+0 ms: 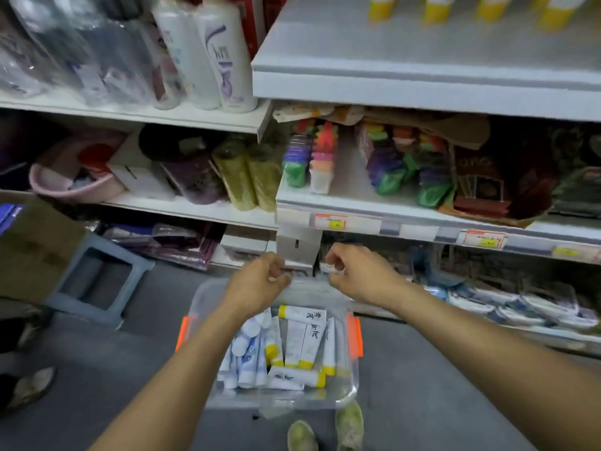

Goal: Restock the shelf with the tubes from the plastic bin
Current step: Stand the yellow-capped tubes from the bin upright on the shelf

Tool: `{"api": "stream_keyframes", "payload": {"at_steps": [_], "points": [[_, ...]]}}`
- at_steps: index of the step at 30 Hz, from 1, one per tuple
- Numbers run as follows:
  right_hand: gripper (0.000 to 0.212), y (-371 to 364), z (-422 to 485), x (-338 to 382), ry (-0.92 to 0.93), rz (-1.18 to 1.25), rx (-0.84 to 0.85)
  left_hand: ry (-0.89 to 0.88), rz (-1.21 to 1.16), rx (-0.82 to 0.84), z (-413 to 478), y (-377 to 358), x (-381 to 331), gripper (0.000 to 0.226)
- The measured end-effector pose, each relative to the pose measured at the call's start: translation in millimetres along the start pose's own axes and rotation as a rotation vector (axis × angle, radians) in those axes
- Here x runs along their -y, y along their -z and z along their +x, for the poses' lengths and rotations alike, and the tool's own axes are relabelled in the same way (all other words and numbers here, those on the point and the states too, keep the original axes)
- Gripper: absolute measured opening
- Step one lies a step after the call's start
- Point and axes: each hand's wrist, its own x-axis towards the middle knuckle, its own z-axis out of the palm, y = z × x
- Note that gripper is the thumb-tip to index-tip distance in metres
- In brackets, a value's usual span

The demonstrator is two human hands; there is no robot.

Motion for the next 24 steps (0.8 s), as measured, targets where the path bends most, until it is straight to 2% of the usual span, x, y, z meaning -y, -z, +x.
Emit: {"api": "stream_keyframes", "payload": {"at_steps": [5, 9, 13, 17, 20, 24], "points": [[0.03, -84, 30, -13, -0.072, 0.053, 0.225, 0.124, -0.023, 0.142, 9, -56, 64, 0.029], [0.029, -150, 43, -31, -0.197, 0.139, 0.375, 0.171, -0.041, 0.253, 21, -100, 96, 0.028], [0.032, -206, 50, -52, -0.31, 0.144, 0.47, 0.187, -0.013, 0.3, 36, -142, 121, 0.029], [0.027, -253, 59, -71, -0.388, 0.156, 0.522, 0.172, 0.04, 0.343, 44, -182, 140, 0.032], [0.023, -284, 69, -79, -0.448, 0.189, 0.524, 0.103, 0.149, 0.462, 46, -206, 158, 0.037], [0.012, -321, 80, -80, -0.504, 0.195, 0.529, 0.007, 0.443, 0.628, 45, -229, 182, 0.046]]}}
